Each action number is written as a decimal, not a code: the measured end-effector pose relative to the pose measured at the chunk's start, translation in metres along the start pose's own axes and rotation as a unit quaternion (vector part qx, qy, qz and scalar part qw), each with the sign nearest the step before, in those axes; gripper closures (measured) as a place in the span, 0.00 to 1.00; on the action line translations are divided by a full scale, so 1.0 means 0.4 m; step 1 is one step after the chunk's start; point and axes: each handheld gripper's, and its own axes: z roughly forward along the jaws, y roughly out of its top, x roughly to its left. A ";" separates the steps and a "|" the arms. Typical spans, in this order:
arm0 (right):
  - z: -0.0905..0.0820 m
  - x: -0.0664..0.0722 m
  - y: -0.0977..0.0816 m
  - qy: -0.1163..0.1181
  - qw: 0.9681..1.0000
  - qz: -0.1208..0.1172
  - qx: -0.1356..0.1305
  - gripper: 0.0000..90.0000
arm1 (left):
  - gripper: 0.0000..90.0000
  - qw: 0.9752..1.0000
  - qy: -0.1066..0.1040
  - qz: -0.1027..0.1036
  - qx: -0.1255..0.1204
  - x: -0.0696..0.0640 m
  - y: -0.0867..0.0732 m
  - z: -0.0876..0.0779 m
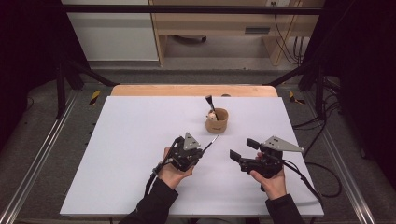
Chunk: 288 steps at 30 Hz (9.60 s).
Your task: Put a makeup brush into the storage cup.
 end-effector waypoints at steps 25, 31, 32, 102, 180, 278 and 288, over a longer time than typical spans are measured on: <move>0.066 0.051 0.040 0.017 0.999 0.037 0.005 0.20 | 0.95 0.997 0.009 -0.040 -0.058 -0.020 -0.045 -0.059; 0.077 0.053 0.039 0.013 0.999 0.045 0.010 0.23 | 0.95 0.996 0.014 -0.043 -0.071 -0.034 -0.042 -0.066; 0.078 0.052 0.038 0.013 0.999 0.046 0.010 0.23 | 0.95 0.996 0.016 -0.042 -0.073 -0.036 -0.042 -0.067; 0.093 0.063 0.030 0.088 0.991 0.102 0.015 0.83 | 0.95 0.989 0.003 -0.023 -0.147 -0.138 -0.008 -0.094; 0.028 0.010 0.106 0.005 0.999 -0.030 -0.031 0.95 | 0.13 0.986 0.051 -0.038 -0.154 0.159 -0.134 -0.313; 0.212 -0.085 0.246 -0.106 0.992 -0.055 -0.047 0.95 | 0.08 0.981 0.101 -0.072 -0.148 0.282 -0.315 -0.346; 0.245 -0.101 0.247 -0.119 0.990 -0.053 -0.045 0.95 | 0.08 0.981 0.103 -0.071 -0.148 0.284 -0.316 -0.346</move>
